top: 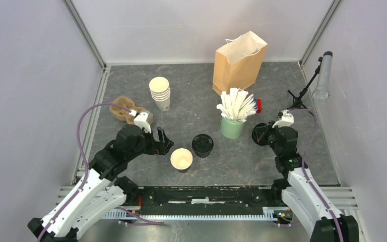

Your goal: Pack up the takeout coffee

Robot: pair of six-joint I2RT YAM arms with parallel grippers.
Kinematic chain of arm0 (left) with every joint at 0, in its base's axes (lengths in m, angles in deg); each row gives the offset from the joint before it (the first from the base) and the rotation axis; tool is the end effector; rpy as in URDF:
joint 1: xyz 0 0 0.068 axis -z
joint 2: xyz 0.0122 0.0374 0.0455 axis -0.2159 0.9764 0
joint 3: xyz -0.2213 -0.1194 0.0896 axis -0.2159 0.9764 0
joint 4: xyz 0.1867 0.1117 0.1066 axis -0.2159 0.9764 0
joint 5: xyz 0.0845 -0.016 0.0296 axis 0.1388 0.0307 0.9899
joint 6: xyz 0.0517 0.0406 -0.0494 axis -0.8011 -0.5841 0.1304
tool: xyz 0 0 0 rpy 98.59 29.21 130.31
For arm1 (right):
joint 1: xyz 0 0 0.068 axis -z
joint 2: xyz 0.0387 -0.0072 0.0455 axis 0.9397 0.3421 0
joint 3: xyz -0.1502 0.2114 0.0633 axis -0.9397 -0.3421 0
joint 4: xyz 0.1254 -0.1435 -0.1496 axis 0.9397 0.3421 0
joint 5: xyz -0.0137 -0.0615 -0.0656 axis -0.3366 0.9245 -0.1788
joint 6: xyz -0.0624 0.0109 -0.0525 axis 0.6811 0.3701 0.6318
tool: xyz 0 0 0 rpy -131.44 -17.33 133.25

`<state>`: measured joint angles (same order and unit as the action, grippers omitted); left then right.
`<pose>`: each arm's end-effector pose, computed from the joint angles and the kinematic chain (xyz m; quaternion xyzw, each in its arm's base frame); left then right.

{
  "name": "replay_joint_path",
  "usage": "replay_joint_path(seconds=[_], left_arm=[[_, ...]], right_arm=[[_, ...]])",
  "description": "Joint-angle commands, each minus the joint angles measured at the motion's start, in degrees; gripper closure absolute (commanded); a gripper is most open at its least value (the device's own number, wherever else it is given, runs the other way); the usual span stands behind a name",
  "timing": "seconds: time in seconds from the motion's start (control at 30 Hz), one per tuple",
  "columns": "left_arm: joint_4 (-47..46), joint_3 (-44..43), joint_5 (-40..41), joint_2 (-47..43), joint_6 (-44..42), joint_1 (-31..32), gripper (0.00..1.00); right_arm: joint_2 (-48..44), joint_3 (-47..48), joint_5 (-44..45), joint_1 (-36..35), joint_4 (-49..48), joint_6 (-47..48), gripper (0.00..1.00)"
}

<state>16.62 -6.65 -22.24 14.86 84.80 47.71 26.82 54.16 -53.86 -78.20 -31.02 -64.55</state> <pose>0.1241 -0.0858 0.2589 0.0540 0.8771 -0.2409 0.4120 0.1850 0.0314 0.1786 0.1278 0.8156 0.2041 0.5261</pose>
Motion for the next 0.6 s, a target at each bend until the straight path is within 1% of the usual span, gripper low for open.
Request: replay_joint_path(seconds=[0.0, 0.2, 0.23, 0.3, 0.33, 0.57], left_arm=[[-1.51, -0.06, -0.55, 0.11, -2.06, 0.25, 0.00], [-1.46, -0.05, -0.55, 0.40, -2.06, 0.26, 0.00], [-1.46, -0.12, -0.55, 0.43, -2.06, 0.28, 0.00], [-1.46, -0.07, -0.56, 0.45, -2.06, 0.32, 0.00], [-1.40, -0.11, -0.55, 0.52, -2.07, 0.27, 0.00], [-1.46, -0.06, -0.55, 0.74, -1.97, 0.26, 0.00]], right_arm=[[-1.66, 3.47, 2.28, 0.27, 0.52, 1.01, 1.00], [-2.24, 4.36, 3.16, 0.28, 1.79, 2.84, 1.00], [-1.85, 4.19, 2.09, 0.21, 1.41, 3.22, 0.96], [-0.67, 4.40, 1.29, 0.23, 1.94, 3.24, 0.80], [-0.13, 4.41, 1.16, 0.28, 1.83, 3.24, 0.77], [1.80, 3.91, -0.77, 0.22, -0.31, 2.54, 0.72]])
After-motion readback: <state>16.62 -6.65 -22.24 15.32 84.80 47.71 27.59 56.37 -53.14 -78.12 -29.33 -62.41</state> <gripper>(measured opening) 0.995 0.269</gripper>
